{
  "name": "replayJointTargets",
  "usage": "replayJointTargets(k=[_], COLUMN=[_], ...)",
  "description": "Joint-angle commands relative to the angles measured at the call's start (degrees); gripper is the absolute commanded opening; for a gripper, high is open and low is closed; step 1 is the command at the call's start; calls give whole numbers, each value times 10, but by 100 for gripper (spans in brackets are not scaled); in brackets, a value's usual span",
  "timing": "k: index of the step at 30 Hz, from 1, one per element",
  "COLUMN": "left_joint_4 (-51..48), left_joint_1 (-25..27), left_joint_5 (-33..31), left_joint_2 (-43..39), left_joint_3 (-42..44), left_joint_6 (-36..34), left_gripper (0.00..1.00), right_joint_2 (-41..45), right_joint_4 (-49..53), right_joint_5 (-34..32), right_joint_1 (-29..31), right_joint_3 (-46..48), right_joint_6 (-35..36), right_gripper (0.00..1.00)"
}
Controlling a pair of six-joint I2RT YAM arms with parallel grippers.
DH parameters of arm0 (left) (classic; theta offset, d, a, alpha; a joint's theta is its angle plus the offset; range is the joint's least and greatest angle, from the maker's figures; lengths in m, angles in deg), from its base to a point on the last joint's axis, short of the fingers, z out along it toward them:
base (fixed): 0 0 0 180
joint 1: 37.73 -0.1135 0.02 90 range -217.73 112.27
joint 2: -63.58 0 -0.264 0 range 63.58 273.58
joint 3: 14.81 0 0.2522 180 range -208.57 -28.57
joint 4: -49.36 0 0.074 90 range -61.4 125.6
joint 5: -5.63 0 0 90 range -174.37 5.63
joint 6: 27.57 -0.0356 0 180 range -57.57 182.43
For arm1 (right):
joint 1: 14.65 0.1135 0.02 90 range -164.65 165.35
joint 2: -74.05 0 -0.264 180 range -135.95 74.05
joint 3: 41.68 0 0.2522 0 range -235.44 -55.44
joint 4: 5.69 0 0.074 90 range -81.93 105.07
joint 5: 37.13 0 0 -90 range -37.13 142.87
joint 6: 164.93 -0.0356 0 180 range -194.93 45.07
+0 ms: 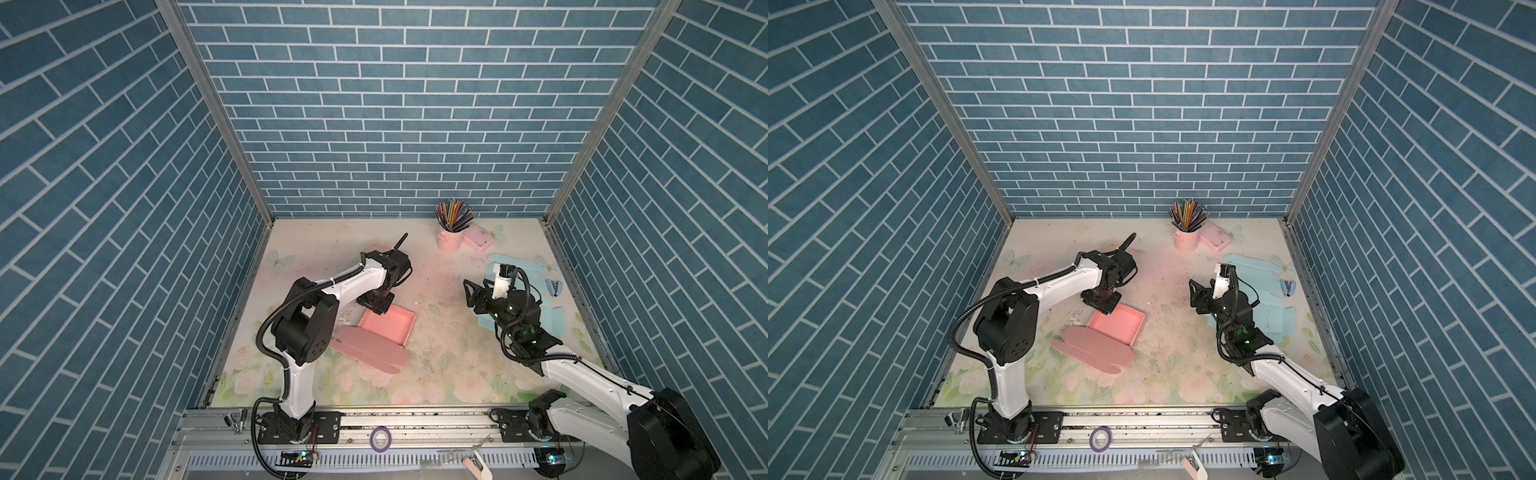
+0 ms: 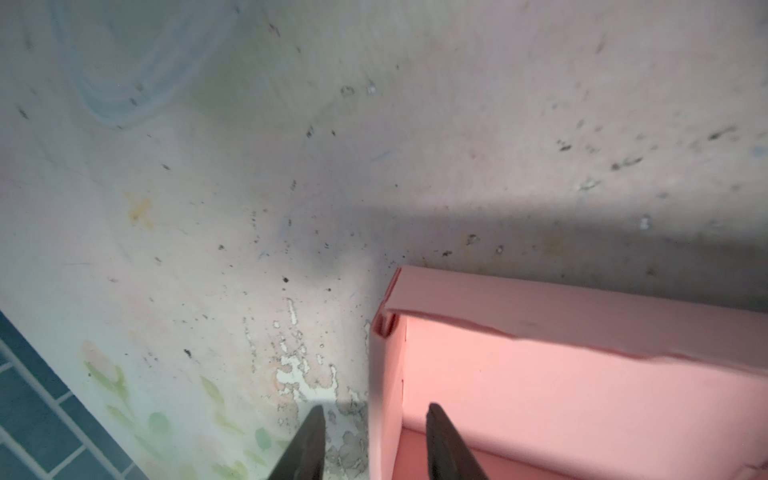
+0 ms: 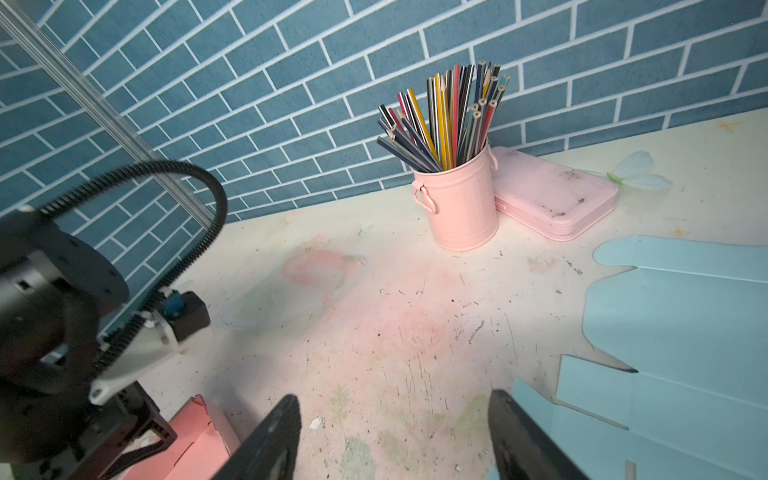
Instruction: Fold the paper box
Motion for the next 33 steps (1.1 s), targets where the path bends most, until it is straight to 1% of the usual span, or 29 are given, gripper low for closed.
replayJointTargets(k=[1,3,5,9,10,11,13,16,18,22,25,27,30,33], left_joint_4=[-69,-110,-146,-225,-238,-248,-249,-230,-226,-215,-183,-148,-110,-104], left_joint_1=[2,14,30,74,84,95,116,153,176,210,232,234,235,237], left_joint_5=[-38,-59,-64,-70,-65,-55,-31,-5,-3,-2,6,12,15,13], left_joint_2=[-62,-110,-167,-275,-297,-325,-372,-429,-447,-472,-487,-498,-508,-508], left_joint_3=[-51,-61,-52,-8,5,21,56,117,146,182,218,246,266,276], left_joint_6=[-1,19,52,149,176,205,260,340,380,439,471,482,493,504], left_gripper=[50,61,70,85,88,89,90,89,88,84,83,84,86,88], right_joint_2=[-23,-39,-55,-95,-102,-110,-118,-115,-110,-102,-98,-98,-99,-103], right_joint_4=[12,16,9,-5,-7,-10,-16,-10,-5,-3,-2,0,1,0], right_joint_5=[15,26,43,71,71,88,100,102,99,97,98,99,99,102], right_joint_1=[-2,-2,-1,0,1,1,5,20,29,40,46,50,53,55], right_joint_3=[-32,-42,-48,-64,-66,-69,-72,-77,-78,-77,-77,-80,-80,-83], right_joint_6=[14,16,14,11,11,10,7,16,22,24,26,29,28,27], right_gripper=[72,72,72,73,73,74,75,76,77,77,77,77,77,77])
